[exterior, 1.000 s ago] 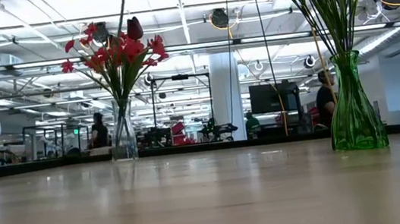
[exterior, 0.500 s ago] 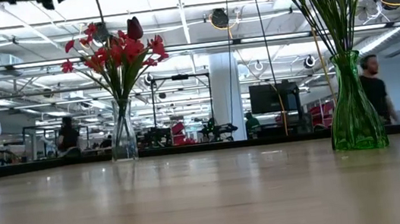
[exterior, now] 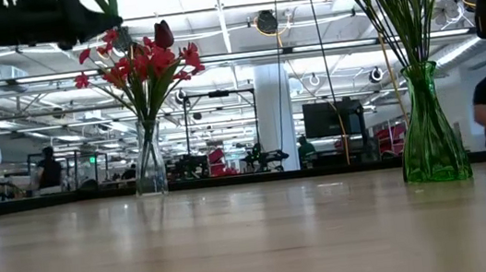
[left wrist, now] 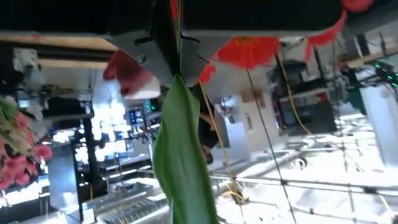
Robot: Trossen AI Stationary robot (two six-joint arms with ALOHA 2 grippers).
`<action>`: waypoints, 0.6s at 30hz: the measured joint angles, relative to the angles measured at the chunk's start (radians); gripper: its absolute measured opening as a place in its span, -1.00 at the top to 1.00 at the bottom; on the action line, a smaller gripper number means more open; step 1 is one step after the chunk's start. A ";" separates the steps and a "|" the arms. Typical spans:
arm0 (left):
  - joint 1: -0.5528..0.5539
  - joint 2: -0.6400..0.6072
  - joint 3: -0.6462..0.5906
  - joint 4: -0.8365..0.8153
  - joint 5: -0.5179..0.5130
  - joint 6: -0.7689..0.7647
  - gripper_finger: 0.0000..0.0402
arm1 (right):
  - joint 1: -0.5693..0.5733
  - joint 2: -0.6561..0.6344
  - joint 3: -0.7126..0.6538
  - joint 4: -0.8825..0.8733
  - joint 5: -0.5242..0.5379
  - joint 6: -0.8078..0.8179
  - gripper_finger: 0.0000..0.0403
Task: Sort flowers into vase by color
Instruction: Put the dark red flower into the transparent vase
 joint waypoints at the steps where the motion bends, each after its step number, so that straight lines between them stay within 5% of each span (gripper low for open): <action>1: 0.019 0.000 -0.010 0.000 0.023 -0.018 1.00 | -0.003 0.000 0.000 0.000 0.000 0.000 1.00; 9: 0.132 0.031 -0.075 -0.002 0.155 -0.111 1.00 | -0.003 0.000 0.000 -0.001 0.001 0.000 1.00; 18: 0.193 0.097 -0.142 0.000 0.185 -0.162 0.99 | -0.003 0.000 0.000 -0.001 0.001 -0.001 1.00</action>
